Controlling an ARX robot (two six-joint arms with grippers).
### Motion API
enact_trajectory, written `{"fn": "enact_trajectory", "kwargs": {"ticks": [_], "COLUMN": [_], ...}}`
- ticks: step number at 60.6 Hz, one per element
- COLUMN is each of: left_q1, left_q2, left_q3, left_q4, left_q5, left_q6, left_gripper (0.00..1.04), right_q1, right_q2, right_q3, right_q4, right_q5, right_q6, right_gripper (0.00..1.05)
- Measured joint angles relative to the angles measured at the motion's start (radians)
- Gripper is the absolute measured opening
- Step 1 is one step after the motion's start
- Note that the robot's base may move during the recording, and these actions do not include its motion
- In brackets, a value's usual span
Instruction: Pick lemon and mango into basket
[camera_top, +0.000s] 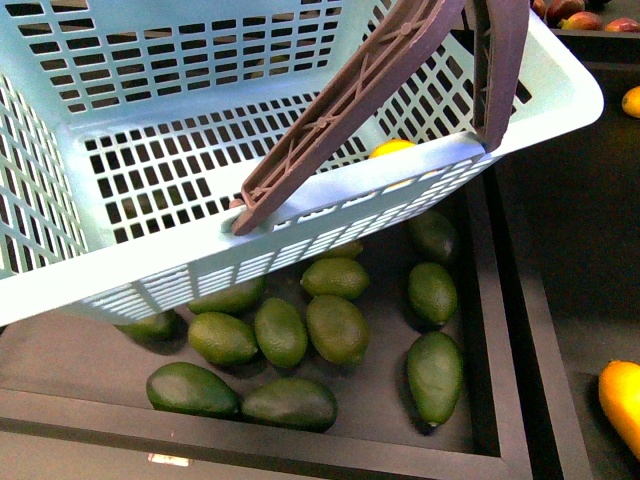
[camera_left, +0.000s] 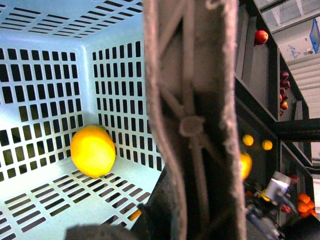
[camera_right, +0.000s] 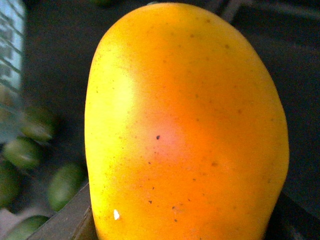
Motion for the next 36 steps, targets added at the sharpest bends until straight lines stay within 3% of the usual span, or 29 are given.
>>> {"fn": "enact_trajectory", "kwargs": {"ticks": [13, 24, 36], "left_q1": [0.000, 0.000, 0.000], "left_q2": [0.000, 0.000, 0.000], "left_q3": [0.000, 0.000, 0.000], "left_q4": [0.000, 0.000, 0.000], "left_q5": [-0.001, 0.000, -0.001], "left_q6": [0.000, 0.000, 0.000], "left_gripper": [0.04, 0.04, 0.04], "right_q1": [0.094, 0.272, 0.530], "right_q2": [-0.309, -0.412, -0.318], "right_q3": [-0.148, -0.189, -0.156], "right_q4": [0.081, 0.169, 0.261], "right_q5": [0.024, 0.177, 0.421], "right_q6": [0.167, 0.327, 0.473], "right_gripper": [0.60, 0.60, 0.60]}}
